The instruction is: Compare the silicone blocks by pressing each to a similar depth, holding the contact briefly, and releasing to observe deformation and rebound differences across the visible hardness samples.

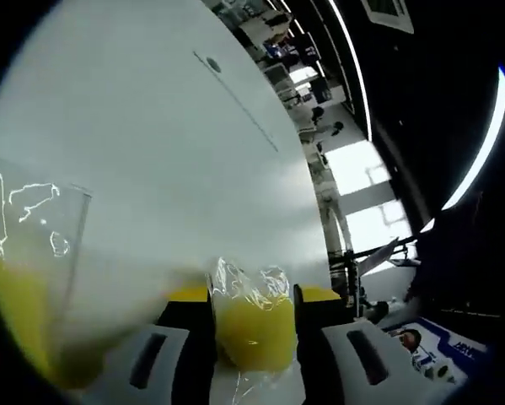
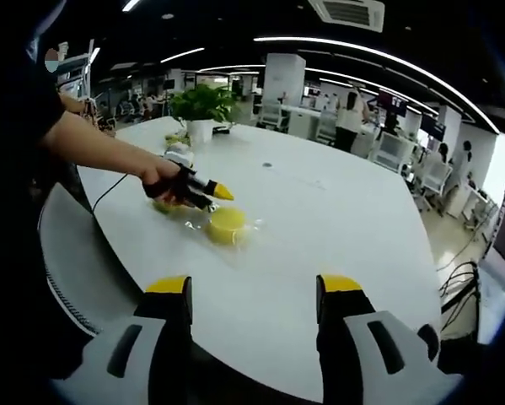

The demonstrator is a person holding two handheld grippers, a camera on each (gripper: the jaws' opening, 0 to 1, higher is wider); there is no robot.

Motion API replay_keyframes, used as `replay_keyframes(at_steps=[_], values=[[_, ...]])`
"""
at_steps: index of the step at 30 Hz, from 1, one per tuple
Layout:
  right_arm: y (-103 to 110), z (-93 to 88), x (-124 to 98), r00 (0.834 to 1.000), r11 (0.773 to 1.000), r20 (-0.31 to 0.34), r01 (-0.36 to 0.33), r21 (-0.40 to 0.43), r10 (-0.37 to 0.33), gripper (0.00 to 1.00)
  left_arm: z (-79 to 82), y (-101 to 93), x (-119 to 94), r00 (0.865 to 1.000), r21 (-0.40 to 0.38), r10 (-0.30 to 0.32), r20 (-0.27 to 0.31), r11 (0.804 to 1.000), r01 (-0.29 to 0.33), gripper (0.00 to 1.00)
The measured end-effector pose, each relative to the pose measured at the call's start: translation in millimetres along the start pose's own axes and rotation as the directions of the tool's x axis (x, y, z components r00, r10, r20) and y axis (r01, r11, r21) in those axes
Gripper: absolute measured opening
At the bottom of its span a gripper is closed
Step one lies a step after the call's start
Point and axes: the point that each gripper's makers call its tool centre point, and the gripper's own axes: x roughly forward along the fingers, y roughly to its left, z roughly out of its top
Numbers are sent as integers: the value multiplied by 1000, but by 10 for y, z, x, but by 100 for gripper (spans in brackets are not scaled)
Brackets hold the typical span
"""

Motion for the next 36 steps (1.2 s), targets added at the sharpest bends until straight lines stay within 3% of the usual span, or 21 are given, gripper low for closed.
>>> replay_keyframes(at_steps=[5,13,20,22,26,27,32,35,36], values=[[21,13,35,1000,1000,1,-9,-2,9,52,-22,35,32,1000,-28,-7,4,1000,8,18],[53,-22,66,1000,1000,-11,-19,-2,19,50,-29,7,62,1000,14,-11,27,1000,10,1],[117,-23,64,999,999,-14,-34,-16,34,49,-18,-25,70,999,137,-28,21,990,24,0],[114,-23,46,999,999,-17,-32,-23,31,48,-16,-81,48,999,198,-39,24,980,34,0],[98,-2,-2,1000,999,-11,-21,-26,21,48,-26,-374,-81,991,312,-131,24,943,117,0],[99,4,-7,1000,999,-9,-20,-27,20,48,-38,-449,-138,989,376,-146,18,918,129,0],[149,45,-20,1000,999,-2,-22,-47,22,48,-124,-654,-419,984,507,-177,-19,846,162,0],[208,91,-35,999,998,12,-29,-63,30,48,-188,-734,-579,982,544,-185,-35,821,174,0],[221,98,-38,999,997,15,-29,-66,30,48,-200,-741,-641,983,580,-178,-38,797,167,0]])
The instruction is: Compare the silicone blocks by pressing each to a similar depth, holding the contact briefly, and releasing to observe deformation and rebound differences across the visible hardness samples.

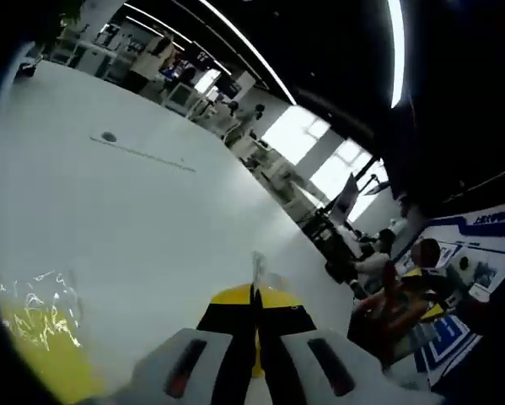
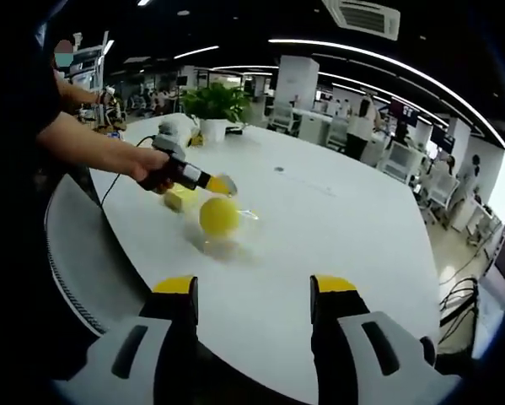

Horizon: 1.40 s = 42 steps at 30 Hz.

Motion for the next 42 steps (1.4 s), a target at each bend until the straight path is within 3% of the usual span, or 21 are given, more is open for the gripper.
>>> replay_keyframes(at_steps=[2,9,11,15,18,20,25,33,34,35,37,38,40,42], values=[[34,4,-8,1000,1000,3,-2,-5,2,48,7,-60,-89,1000,55,2,-6,999,-2,0],[143,27,-25,1000,1000,13,-9,-25,10,48,105,-267,-438,1000,133,-3,-6,991,4,0],[201,71,-19,1000,999,23,-18,-33,19,48,151,-318,-564,1000,195,0,-10,981,2,0],[277,117,2,999,998,29,-20,-62,21,48,256,-379,-786,1000,237,9,6,971,-10,0],[365,138,21,999,997,32,-39,-69,41,48,401,-452,-976,1000,253,-5,15,968,1,0],[489,227,34,993,995,75,-87,-40,90,49,531,-515,-1083,999,285,-11,31,959,1,0],[575,324,84,991,994,91,-92,-63,98,50,806,-686,-1240,998,334,-35,61,943,12,0],[634,461,126,987,990,111,-104,-94,115,48,1252,-989,-1406,983,358,-119,137,931,62,0],[636,479,128,987,990,112,-105,-98,116,48,1333,-1058,-1432,976,352,-148,159,932,84,0],[650,511,121,984,989,124,-113,-96,124,50,1385,-1084,-1454,973,351,-154,173,932,85,0],[714,682,98,965,987,208,-153,-38,158,54,1498,-1156,-1505,963,359,-176,202,928,94,0],[720,722,92,962,987,222,-159,-26,161,55,1530,-1193,-1520,967,366,-172,187,926,94,0],[717,767,85,960,987,231,-160,-23,161,56,1566,-1257,-1520,981,487,-144,132,871,62,0],[712,794,119,963,988,220,-149,-38,153,55,1596,-1379,-1508,980,528,-167,112,845,84,0]])
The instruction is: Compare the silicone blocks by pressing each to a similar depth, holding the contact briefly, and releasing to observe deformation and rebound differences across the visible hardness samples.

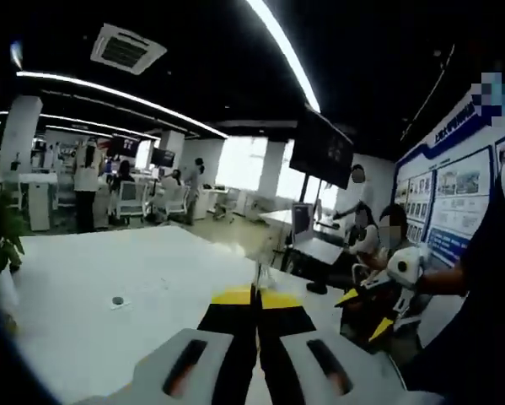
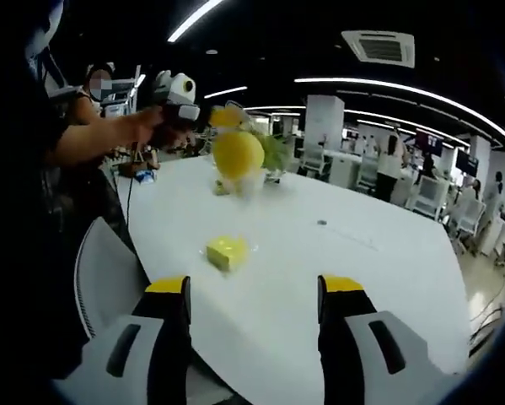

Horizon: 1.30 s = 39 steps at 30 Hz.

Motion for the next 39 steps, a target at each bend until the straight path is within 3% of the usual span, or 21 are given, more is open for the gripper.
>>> replay_keyframes(at_steps=[4,11,14,22,28,34,39], values=[[2,31,68,1000,1000,-9,-11,-18,11,54,107,-58,44,999,-19,-24,28,1000,25,0],[32,183,195,998,998,9,-68,-4,68,58,181,-213,165,997,19,-81,8,997,81,0],[165,409,217,981,981,78,-183,65,178,67,216,-222,177,996,22,-93,9,995,93,0],[50,854,218,960,973,171,-231,27,223,78,284,-292,174,991,16,-130,17,991,129,0],[-106,1065,316,958,972,165,-231,-37,234,69,302,-335,182,988,8,-153,10,988,153,0],[-72,1261,505,943,959,173,-279,-59,285,64,330,-404,186,983,-5,-185,12,983,186,0],[-19,1442,670,921,941,193,-334,-62,339,61,383,-456,192,980,-5,-197,19,980,197,0]])
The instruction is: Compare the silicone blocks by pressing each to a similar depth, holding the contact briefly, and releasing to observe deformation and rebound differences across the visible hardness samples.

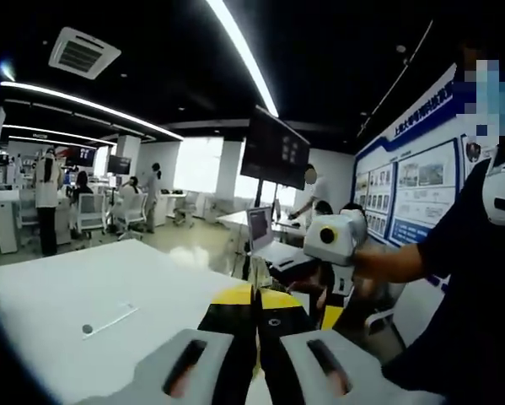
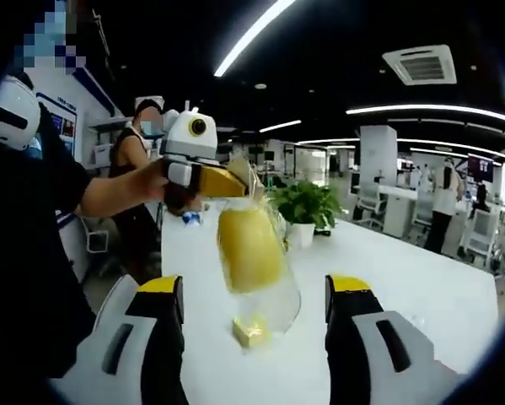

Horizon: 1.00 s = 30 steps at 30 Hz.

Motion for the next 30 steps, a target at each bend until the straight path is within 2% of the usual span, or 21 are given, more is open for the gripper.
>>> replay_keyframes(at_steps=[7,14,17,19,20,24,27,30], values=[[-5,173,170,997,997,59,-57,45,55,53,100,-45,34,1000,2,-17,22,1000,17,0],[-65,178,302,994,991,66,-91,98,85,50,146,-69,98,999,-12,-35,35,999,35,0],[-35,156,317,988,970,79,-145,196,131,41,135,-50,113,999,-19,-35,38,999,36,0],[-38,148,322,985,969,90,-161,188,146,33,141,-43,126,998,-31,-31,47,999,33,0],[-84,154,334,988,977,96,-135,167,120,35,147,-44,130,998,-29,-31,51,999,32,0],[-94,123,366,990,981,74,-128,146,119,35,145,-40,149,998,-49,-31,61,998,34,0],[-15,147,350,985,987,83,-157,38,153,27,125,-45,146,998,-42,-33,50,999,35,0],[4,144,343,986,986,75,-156,56,151,22,123,-65,128,997,-53,-45,60,997,48,0]])
